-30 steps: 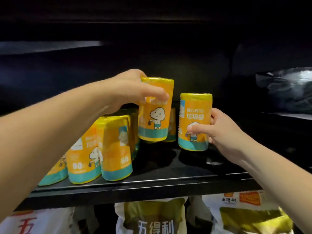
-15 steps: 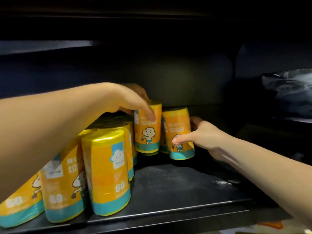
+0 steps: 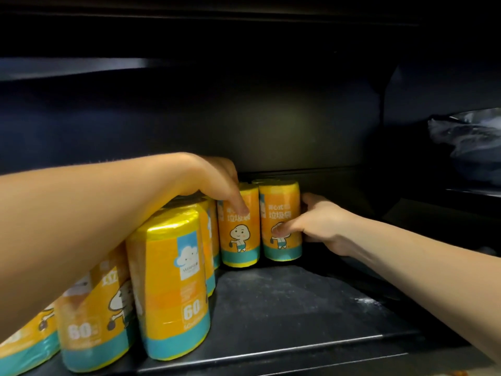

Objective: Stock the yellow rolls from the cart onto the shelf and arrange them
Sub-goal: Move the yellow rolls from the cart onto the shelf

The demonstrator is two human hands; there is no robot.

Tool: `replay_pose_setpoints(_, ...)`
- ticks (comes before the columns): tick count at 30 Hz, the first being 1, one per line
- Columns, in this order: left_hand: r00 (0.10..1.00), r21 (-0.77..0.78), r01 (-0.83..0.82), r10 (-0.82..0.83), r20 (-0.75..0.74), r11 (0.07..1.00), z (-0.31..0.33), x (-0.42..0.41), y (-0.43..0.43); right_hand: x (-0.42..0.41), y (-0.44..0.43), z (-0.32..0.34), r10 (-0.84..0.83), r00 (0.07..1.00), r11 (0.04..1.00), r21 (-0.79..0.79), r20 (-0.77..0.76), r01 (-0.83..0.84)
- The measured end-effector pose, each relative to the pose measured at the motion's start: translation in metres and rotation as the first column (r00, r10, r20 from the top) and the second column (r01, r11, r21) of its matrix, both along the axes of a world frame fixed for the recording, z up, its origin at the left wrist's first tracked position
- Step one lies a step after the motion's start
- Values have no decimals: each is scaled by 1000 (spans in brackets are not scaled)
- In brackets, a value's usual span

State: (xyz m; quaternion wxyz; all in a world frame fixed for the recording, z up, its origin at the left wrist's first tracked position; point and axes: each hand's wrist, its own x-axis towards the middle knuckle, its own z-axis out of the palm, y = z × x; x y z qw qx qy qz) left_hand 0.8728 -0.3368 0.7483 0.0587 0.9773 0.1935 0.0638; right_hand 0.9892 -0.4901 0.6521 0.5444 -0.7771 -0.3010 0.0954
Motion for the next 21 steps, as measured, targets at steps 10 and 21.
replay_pose_setpoints(10, 996, 95, 10, -2, -84, 995, -4, 5, 4, -8, 0, -4, -11, 1000, 999, -46, 23, 12)
replay_pose_setpoints(21, 971, 115, 14, 14, -238, 993, 2, -4, 1, -26, -7, -1, -16, 985, 983, -177, 173, 47)
